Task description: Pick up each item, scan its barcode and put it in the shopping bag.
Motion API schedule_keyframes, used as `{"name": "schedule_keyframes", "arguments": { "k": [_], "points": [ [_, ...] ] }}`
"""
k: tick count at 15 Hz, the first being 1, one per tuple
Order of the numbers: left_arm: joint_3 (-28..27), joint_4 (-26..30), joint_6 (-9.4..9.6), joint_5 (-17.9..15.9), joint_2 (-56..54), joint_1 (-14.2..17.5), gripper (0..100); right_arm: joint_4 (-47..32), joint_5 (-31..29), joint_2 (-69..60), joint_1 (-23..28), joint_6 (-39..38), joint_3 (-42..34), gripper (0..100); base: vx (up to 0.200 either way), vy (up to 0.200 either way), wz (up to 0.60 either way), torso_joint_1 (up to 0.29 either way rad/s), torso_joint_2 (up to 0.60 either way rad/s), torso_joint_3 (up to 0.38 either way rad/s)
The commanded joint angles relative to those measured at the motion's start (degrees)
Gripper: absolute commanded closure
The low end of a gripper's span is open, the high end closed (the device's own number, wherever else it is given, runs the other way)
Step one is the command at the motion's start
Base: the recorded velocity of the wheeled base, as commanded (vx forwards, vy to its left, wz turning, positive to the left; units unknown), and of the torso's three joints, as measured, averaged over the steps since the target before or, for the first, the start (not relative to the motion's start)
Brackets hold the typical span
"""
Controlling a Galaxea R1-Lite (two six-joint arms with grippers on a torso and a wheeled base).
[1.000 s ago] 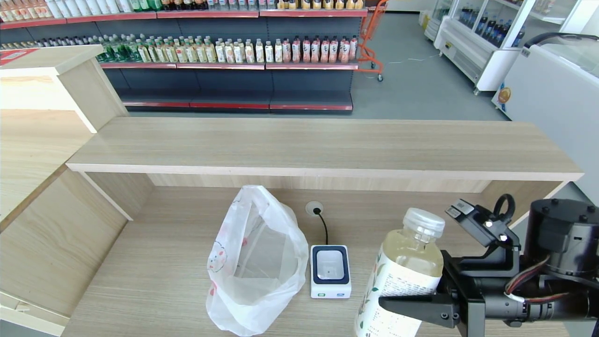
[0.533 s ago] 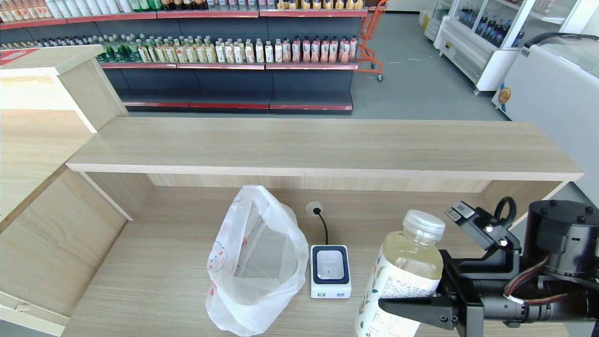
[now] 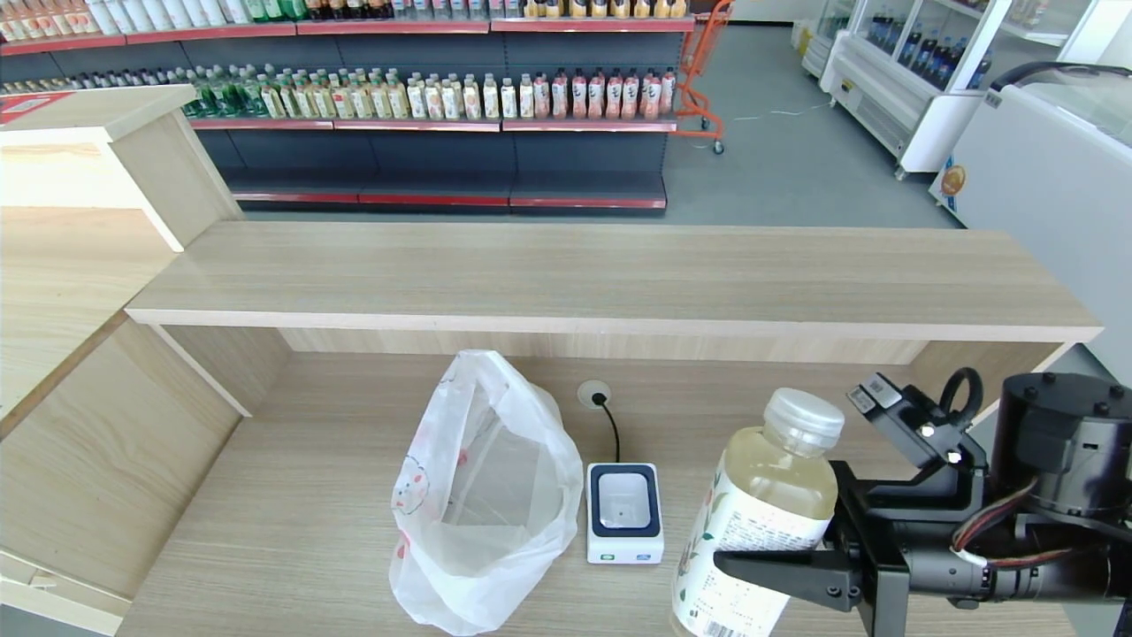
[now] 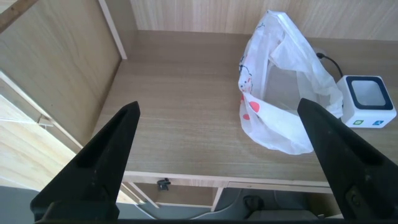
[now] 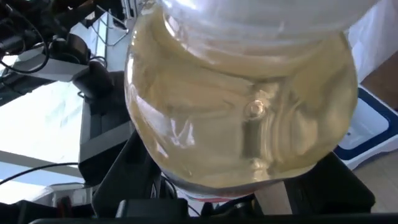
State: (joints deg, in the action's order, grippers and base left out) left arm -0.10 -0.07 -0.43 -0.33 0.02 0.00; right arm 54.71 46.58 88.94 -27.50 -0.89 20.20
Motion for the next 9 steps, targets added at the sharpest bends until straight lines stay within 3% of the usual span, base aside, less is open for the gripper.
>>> {"name": "schedule_keyframes", "arguments": {
  "k": [1, 2, 3, 5, 9],
  "points": [
    [0.0, 0.0, -0.01, 0.0, 0.0, 0.0, 0, -0.2, -3.1, 3.0, 4.5, 9.8, 0.4, 100, 0.0, 0.0, 0.0, 0.0, 0.0, 0.0],
    [0.0, 0.0, -0.01, 0.0, 0.0, 0.0, 0, 0.0, -4.3, 5.2, 7.0, 15.4, 1.0, 100, 0.0, 0.0, 0.0, 0.0, 0.0, 0.0],
    [0.0, 0.0, -0.01, 0.0, 0.0, 0.0, 0, 0.1, -4.9, 9.6, 11.8, 25.9, 3.6, 100, 0.0, 0.0, 0.0, 0.0, 0.0, 0.0],
    [0.0, 0.0, -0.01, 0.0, 0.0, 0.0, 0, 0.4, -4.8, 15.8, 16.5, 35.3, 7.7, 100, 0.0, 0.0, 0.0, 0.0, 0.0, 0.0],
    [0.0, 0.0, -0.01, 0.0, 0.0, 0.0, 0, 12.8, -0.2, 29.9, 17.7, 37.7, 16.3, 100, 0.0, 0.0, 0.0, 0.0, 0.0, 0.0]
  ]
}}
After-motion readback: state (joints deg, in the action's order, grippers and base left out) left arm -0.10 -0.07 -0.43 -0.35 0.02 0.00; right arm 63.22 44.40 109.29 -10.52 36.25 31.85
